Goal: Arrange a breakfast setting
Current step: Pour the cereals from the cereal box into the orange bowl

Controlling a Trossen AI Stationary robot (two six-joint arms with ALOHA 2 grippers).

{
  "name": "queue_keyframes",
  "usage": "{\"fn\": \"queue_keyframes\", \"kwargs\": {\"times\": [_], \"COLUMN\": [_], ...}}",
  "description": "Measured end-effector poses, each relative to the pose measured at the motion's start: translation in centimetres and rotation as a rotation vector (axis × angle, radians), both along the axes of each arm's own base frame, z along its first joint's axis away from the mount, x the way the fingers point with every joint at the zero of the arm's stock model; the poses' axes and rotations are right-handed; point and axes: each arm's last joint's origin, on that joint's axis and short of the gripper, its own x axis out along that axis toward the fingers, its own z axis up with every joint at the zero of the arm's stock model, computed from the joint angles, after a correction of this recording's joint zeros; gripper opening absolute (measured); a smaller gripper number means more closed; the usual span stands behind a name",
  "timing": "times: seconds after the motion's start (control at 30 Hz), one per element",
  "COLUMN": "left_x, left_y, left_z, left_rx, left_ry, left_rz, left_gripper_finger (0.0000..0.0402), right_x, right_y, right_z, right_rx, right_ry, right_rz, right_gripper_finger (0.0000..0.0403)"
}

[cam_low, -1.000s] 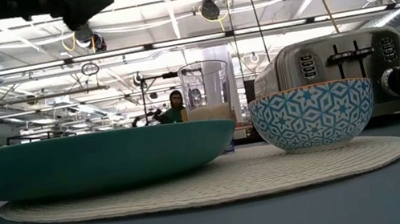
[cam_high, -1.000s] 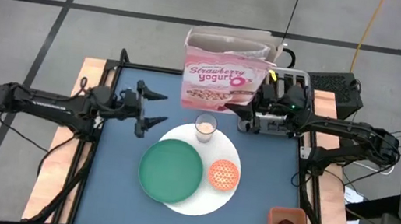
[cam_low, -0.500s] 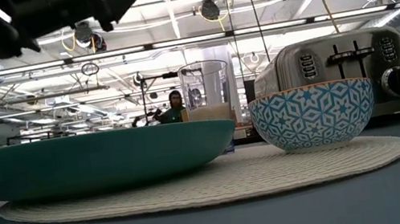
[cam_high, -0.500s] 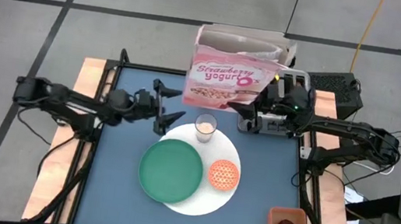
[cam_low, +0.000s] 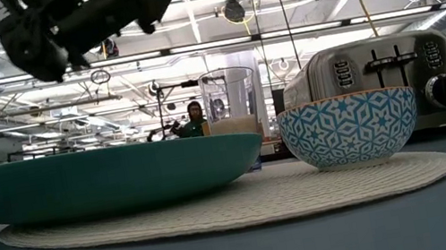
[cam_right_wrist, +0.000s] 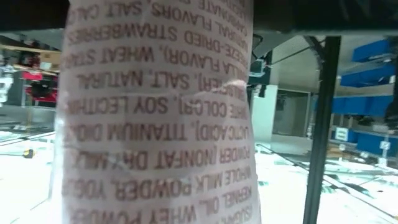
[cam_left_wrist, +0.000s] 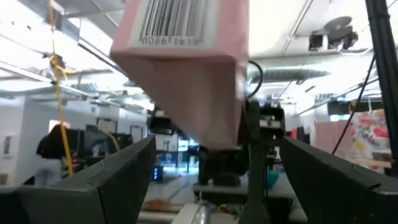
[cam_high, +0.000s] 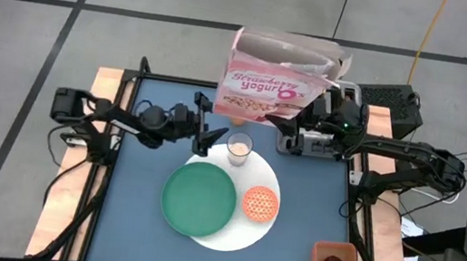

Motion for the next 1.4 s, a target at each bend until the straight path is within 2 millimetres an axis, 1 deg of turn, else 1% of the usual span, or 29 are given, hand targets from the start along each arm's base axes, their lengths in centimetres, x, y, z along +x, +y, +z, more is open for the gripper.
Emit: {"fn": "queue_keyframes", "kwargs": {"times": [0.07, 0.2, 0.37, 0.87, 1.13, 1.4], "left_x": [0.8, 2.0, 2.7, 3.3, 3.4, 3.4], "left_y": [0.5, 1.6, 1.7, 2.0, 2.8, 2.8], "left_z": [0.5, 0.5, 1.5, 3.6, 3.5, 3.4], "left_rx": [0.001, -0.014, 0.043, 0.072, -0.002, 0.005], "left_ry": [-0.021, -0.021, -0.051, -0.123, -0.101, -0.098], "left_rz": [0.003, -0.027, -0.093, -0.087, -0.11, -0.112], "left_gripper_finger": [0.0347, 0.0347, 0.0347, 0.0347, 0.0347, 0.0347], "right_x": [0.0, 0.1, 0.1, 0.2, 0.2, 0.2], "right_y": [0.0, 0.0, 0.0, -0.1, -0.1, -0.1], "right_z": [0.0, -0.1, -0.2, -0.4, -0.5, -0.6], "right_rx": [0.005, 0.011, 0.012, 0.013, 0.017, 0.009], "right_ry": [0.004, 0.016, 0.019, 0.042, 0.049, 0.061], "right_rz": [0.004, 0.006, 0.007, 0.0, -0.003, -0.01], "right_gripper_finger": [0.0194, 0.0193, 0.0194, 0.0194, 0.0194, 0.0194]}}
